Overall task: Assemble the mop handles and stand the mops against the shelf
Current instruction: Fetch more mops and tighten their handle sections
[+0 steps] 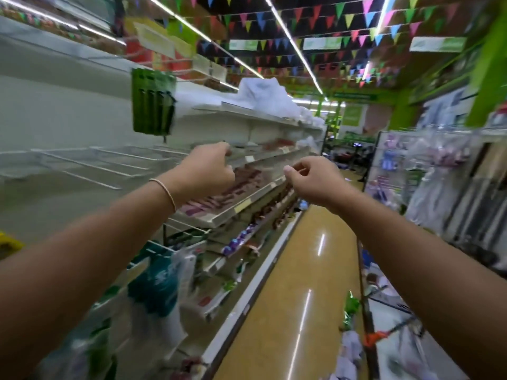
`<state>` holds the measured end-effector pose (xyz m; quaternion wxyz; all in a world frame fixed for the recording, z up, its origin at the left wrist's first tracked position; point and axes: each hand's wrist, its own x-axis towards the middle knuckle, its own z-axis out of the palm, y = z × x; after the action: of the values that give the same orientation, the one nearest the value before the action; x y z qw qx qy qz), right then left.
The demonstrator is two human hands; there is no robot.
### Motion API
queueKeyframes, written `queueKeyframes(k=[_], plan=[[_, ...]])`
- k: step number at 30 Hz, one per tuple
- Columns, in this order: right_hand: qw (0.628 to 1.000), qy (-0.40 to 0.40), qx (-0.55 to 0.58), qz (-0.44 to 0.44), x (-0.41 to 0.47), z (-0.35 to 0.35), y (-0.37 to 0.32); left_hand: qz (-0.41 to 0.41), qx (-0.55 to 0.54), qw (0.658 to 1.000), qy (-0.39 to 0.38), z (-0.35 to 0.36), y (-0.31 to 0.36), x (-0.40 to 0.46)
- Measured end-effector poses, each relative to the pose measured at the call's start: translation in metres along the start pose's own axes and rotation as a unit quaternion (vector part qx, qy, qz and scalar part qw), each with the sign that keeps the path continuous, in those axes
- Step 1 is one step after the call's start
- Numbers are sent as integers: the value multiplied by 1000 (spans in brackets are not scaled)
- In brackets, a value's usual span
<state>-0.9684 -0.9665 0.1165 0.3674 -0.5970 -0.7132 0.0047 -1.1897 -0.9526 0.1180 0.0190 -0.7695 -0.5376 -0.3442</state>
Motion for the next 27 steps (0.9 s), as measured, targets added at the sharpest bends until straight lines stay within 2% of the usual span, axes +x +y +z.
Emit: queueKeyframes(k=[11, 17, 27], plan=[[994, 18, -27, 102, 30, -8, 163, 102, -40, 988, -109, 152, 70, 89], [984, 20, -29, 174, 69, 14, 247, 144, -35, 977, -150, 246, 73, 160], [965, 55, -66, 248, 192, 36, 370, 204, -59, 960, -180, 374, 63, 321]])
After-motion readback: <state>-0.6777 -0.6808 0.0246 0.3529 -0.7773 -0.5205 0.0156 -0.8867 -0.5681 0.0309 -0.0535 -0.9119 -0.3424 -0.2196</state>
